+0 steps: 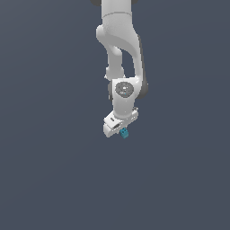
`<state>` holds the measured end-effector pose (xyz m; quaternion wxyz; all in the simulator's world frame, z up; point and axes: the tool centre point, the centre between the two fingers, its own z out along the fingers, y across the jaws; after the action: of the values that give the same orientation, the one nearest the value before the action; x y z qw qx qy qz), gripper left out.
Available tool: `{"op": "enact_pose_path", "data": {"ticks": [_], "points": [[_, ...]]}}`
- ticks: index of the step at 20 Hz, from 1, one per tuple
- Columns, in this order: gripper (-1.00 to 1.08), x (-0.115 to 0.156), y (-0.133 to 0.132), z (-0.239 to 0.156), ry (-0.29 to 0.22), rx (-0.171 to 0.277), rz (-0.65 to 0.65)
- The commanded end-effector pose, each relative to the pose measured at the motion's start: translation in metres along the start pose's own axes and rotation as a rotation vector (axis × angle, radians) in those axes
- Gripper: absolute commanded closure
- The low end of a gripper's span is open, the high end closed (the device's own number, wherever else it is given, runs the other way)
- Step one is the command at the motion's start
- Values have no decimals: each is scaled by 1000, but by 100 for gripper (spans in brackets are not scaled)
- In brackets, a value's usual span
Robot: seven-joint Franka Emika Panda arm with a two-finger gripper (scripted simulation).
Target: Pick up the object and move it to a goal position.
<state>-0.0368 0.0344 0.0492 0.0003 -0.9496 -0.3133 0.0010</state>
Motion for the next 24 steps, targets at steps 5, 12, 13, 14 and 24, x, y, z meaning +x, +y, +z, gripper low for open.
{"op": "enact_pose_path", "data": {"ticks": [5,12,13,14,24], "points": [[108,24,-16,-47,2,-1,-1],[108,59,-38,-116,1,-1,-2],[108,64,-41,-126,1,-1,-2],[108,69,-45,-136,1,-1,-2],[108,119,-74,-230,2,-1,-2]]}}
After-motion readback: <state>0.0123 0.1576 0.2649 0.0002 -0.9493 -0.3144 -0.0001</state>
